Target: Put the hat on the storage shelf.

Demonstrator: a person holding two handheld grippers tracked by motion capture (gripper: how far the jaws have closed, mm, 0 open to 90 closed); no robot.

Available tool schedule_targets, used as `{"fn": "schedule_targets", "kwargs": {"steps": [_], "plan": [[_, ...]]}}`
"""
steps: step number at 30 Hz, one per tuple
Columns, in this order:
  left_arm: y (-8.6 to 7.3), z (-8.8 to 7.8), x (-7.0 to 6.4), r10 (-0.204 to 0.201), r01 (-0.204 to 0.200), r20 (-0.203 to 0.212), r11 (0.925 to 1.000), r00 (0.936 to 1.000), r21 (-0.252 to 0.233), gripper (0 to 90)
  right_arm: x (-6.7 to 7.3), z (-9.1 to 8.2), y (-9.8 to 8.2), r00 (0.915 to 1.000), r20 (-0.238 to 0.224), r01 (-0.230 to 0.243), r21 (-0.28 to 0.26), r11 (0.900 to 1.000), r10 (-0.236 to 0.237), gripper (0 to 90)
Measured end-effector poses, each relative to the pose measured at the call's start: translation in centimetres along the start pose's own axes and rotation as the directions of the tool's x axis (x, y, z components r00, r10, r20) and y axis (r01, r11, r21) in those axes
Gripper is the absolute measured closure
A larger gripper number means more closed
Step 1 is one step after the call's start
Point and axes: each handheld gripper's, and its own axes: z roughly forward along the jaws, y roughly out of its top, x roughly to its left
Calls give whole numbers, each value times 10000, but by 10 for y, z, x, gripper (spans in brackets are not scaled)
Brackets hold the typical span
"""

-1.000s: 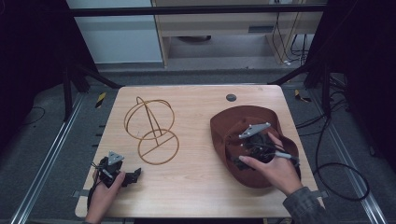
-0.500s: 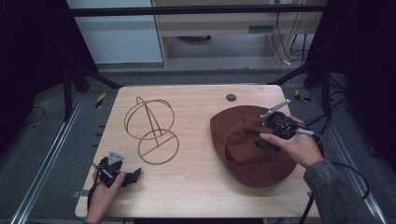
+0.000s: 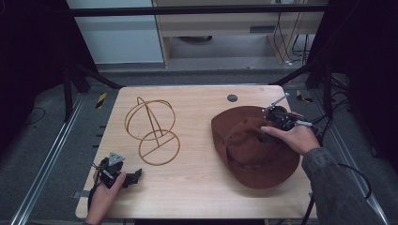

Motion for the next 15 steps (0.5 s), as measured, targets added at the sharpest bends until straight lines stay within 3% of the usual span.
{"fn": "schedule_targets", "kwargs": {"steps": [15], "plan": [[0,0,0,3,-3,-4,10000,10000,-1,0,13,23,21,9979,-218,617,135,9980,-614,119]]}}
